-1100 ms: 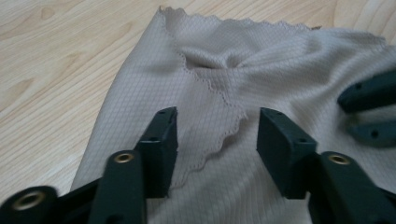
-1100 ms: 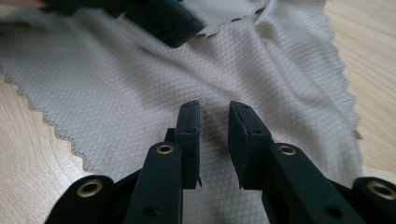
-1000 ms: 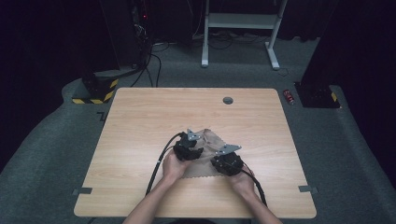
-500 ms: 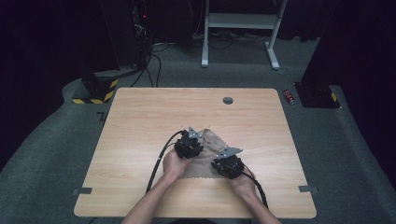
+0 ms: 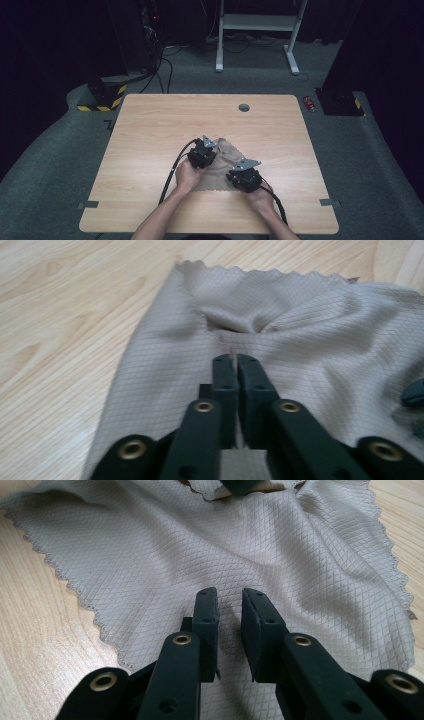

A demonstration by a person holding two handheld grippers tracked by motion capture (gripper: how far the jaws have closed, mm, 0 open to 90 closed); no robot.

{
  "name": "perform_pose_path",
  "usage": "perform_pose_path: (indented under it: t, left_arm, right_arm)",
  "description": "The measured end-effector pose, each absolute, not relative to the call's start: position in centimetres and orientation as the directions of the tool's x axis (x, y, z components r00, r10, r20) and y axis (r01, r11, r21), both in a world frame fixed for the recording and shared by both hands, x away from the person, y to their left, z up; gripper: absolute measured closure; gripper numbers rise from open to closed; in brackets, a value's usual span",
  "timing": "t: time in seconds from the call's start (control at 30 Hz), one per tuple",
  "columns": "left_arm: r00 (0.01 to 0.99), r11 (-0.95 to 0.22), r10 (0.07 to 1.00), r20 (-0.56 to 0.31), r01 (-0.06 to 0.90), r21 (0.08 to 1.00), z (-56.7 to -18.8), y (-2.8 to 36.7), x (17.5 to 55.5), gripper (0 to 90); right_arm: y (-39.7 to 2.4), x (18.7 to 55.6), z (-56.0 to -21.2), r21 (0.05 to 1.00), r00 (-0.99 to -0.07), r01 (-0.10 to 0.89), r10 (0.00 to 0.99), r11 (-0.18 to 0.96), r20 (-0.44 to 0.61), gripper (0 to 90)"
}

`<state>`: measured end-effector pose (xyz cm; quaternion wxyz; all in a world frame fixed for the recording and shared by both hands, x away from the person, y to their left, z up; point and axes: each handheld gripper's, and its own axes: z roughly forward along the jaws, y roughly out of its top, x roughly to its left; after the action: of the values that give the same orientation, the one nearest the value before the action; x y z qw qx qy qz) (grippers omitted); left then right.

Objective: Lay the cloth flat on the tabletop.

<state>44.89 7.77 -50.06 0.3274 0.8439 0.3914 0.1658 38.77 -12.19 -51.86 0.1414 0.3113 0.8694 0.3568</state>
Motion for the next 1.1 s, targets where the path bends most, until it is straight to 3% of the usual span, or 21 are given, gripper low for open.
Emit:
perform_pose_path:
  t: [0.23, 0.37, 0.67, 0.73, 0.8, 0.83, 1.1]
  left_arm:
    - [0.553, -0.363, 0.832, -0.036, 0.593, 0.718, -49.4, 10.5, 46.0, 89.3]
    - [0.465, -0.253, 0.878, -0.112, 0.65, 0.716, -49.4, 13.6, 47.2, 89.3]
    - [0.359, -0.218, 0.932, -0.057, 0.679, 0.701, -49.1, 16.9, 49.3, 88.7]
    - [0.338, -0.192, 0.938, -0.074, 0.686, 0.702, -49.2, 17.3, 49.5, 83.0]
    - [0.346, -0.18, 0.934, -0.093, 0.679, 0.712, -49.1, 17.3, 48.9, 67.3]
    - [0.346, -0.18, 0.934, -0.093, 0.679, 0.712, -49.1, 17.3, 48.9, 64.1]
    - [0.492, -0.338, 0.87, 0.02, 0.568, 0.75, -48.8, 14.6, 44.1, 52.4]
  right_arm:
    - [-12.2, 38.7, -51.9, 0.712, -0.766, 0.437, 0.642, 0.55, -0.026, 76.9]
    - [-12.2, 38.7, -51.8, 0.707, -0.77, 0.442, 0.638, 0.552, -0.016, 77.3]
    - [-12.7, 38.1, -51.5, 0.69, -0.814, 0.426, 0.58, 0.585, 0.011, 86.6]
    - [-12.9, 38.1, -51.2, 0.704, -0.811, 0.434, 0.583, 0.562, 0.035, 85.7]
    - [-14.1, 38.4, -50.3, 0.739, -0.783, 0.454, 0.619, 0.497, 0.065, 82.5]
    - [-14.1, 38.4, -50.3, 0.739, -0.783, 0.454, 0.619, 0.497, 0.065, 82.5]
    - [-17.7, 41.1, -49.1, 0.76, -0.651, 0.534, 0.754, 0.371, 0.089, 79.2]
